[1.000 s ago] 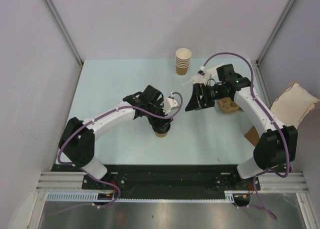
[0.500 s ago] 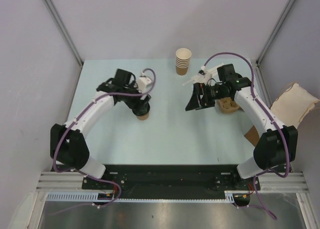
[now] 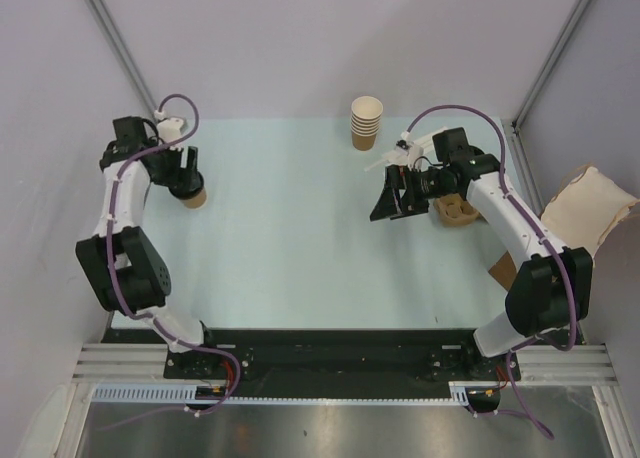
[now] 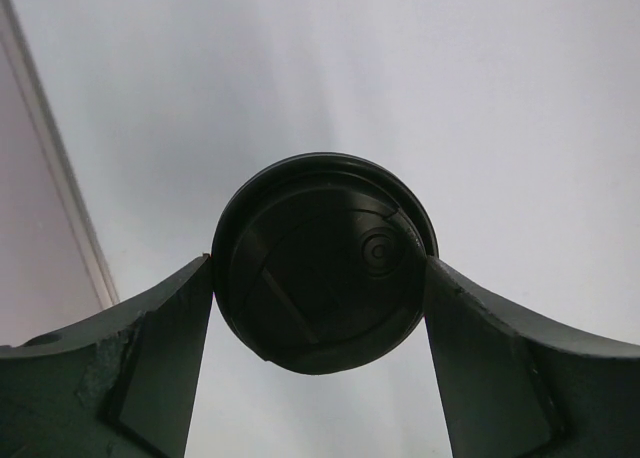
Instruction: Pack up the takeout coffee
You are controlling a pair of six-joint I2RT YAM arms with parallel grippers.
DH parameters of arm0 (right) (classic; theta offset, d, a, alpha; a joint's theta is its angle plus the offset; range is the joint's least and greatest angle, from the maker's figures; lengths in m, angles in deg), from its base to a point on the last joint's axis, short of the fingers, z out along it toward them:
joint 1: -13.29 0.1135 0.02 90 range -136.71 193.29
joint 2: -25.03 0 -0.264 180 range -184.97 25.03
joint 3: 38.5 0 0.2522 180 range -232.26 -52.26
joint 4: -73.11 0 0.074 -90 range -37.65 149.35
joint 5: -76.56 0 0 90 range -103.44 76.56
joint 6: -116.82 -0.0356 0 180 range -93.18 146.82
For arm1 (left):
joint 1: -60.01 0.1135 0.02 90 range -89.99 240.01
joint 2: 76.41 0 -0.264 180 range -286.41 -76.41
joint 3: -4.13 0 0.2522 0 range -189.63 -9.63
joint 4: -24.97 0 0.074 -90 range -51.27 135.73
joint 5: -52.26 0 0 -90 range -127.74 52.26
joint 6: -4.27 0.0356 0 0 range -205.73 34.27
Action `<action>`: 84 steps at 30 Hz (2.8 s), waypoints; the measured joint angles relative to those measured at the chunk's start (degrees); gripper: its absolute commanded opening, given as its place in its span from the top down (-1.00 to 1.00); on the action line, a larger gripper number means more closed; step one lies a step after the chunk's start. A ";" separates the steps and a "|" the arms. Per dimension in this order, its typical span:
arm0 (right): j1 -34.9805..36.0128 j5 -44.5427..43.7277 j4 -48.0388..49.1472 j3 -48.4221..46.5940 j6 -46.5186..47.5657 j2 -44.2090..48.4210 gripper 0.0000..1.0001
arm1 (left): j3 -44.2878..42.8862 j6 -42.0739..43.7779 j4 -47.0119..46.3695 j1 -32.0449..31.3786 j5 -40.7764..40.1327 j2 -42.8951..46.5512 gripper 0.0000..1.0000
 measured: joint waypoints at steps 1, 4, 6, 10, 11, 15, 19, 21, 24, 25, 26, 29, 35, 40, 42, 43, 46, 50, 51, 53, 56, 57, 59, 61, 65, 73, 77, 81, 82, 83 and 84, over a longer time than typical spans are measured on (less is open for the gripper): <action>0.00 -0.04 0.00 0.00 -0.02 -0.15 -0.99 | -0.11 -0.02 -0.55 1.81 -0.17 -1.31 0.18; 0.00 -0.44 0.13 0.00 -0.13 -0.24 -1.00 | -0.11 -0.13 -1.53 5.11 -1.09 -4.20 0.17; 0.00 -0.74 0.15 0.00 -0.15 -0.31 -0.99 | 0.24 -0.31 -2.43 6.34 -1.46 -5.31 0.17; 0.00 -1.07 0.17 0.00 -0.15 -0.72 -0.99 | 2.62 -0.44 -4.81 7.23 -1.79 -5.81 0.04; 0.00 -1.20 0.17 0.00 -0.15 -0.83 -0.99 | 3.23 -0.46 -5.25 7.23 -1.84 -5.84 -0.04; 0.00 -1.36 0.17 0.00 -0.15 -0.96 -0.99 | 5.38 -0.46 -6.38 7.23 -1.81 -5.97 -0.44; 0.00 -1.44 0.17 0.00 -0.13 -0.96 -0.99 | 5.81 -0.50 -6.91 7.23 -1.81 -6.25 -0.89; 0.00 -1.49 0.17 0.00 -0.13 -0.96 -0.99 | 5.81 -0.52 -7.15 7.23 -1.86 -6.25 -0.99; 0.00 -1.49 0.15 0.00 -0.13 -0.96 -0.99 | 5.81 -0.79 -6.93 7.23 -1.75 -6.21 -0.99; 0.00 -1.49 0.15 0.00 -0.13 -0.96 -0.99 | 5.79 -0.92 -6.73 7.23 -1.62 -6.14 -0.99; 0.00 -1.49 0.15 0.00 -0.11 -0.96 -0.99 | 5.75 -0.96 -6.34 7.23 -1.46 -6.03 -0.99; -0.02 -1.49 0.15 -0.04 -0.09 -0.96 -0.99 | 4.24 -0.98 -4.15 7.23 -1.25 -5.81 -0.99; -0.79 -2.03 -0.85 -2.16 0.52 -0.96 -0.99 | -1.46 -1.40 -0.76 7.28 -0.57 -3.34 -0.99; -2.91 -4.83 -2.91 -6.62 3.72 -0.96 -0.93 | -6.01 -1.44 1.25 6.12 0.63 2.34 -0.99; -3.54 -7.91 -5.07 -8.90 6.49 -0.96 -0.88 | -6.14 -1.27 1.75 4.15 0.83 5.90 -0.99; -3.78 -9.81 -5.99 -9.88 7.69 -0.94 -0.78 | -6.12 -1.03 2.16 2.58 1.05 7.91 -0.99; -4.00 -16.85 -8.48 -11.80 12.28 -0.42 -0.54 | -4.39 -0.92 2.32 -4.31 1.66 14.08 -0.99; -4.00 -27.63 -12.22 -11.82 18.23 0.42 -0.28 | 1.90 -1.46 1.84 -17.66 1.70 22.75 -0.99; -4.02 -30.03 -12.66 -11.69 19.21 0.48 -0.25 | 3.43 -1.90 1.68 -20.81 1.66 24.17 -0.99; -4.44 -34.47 -13.60 -11.17 21.05 0.52 -0.18 | 6.40 -3.21 1.44 -26.56 1.79 26.10 -0.99; -5.90 -39.17 -14.19 -10.32 22.34 0.02 -0.12 | 9.90 -5.22 0.85 -31.85 1.70 26.49 -0.99; -6.51 -40.46 -14.08 -10.01 22.51 -0.44 -0.11 | 11.32 -6.10 0.52 -33.33 1.66 26.34 -0.99; -7.32 -42.27 -13.20 -9.16 22.62 -1.51 -0.08 | 13.03 -7.08 0.22 -34.91 1.70 25.99 -0.99; -8.11 -44.11 -11.93 -7.82 22.69 -3.15 -0.01 | 13.92 -7.87 0.04 -35.60 1.75 25.77 -0.99; -8.52 -45.70 -10.05 -5.49 22.88 -6.38 0.07 | 14.03 -8.57 -0.87 -35.60 1.73 25.81 -0.99; -8.90 -46.95 -7.32 -4.09 23.34 -9.55 0.12 | 14.03 -9.49 -1.84 -35.60 1.86 25.79 -0.99; -9.01 -47.39 -6.16 -4.09 23.65 -10.14 0.17 | 14.03 -9.53 -1.92 -35.60 1.86 25.79 -0.99; -9.05 -47.47 -5.27 -4.07 23.93 -11.67 0.17 | 14.03 -9.55 -1.95 -35.60 1.86 25.79 -0.99; -9.05 -47.47 -5.16 -4.07 23.96 -11.93 0.17 | 14.03 -9.55 -1.95 -35.60 1.86 25.79 -0.99; -9.05 -47.52 -4.94 -4.07 24.06 -12.39 0.17 | 14.03 -9.57 -1.95 -35.60 1.86 25.79 -0.99; -9.07 -47.54 -4.81 -4.07 24.11 -12.68 0.17 | 14.03 -9.57 -1.95 -35.60 1.86 25.79 -0.99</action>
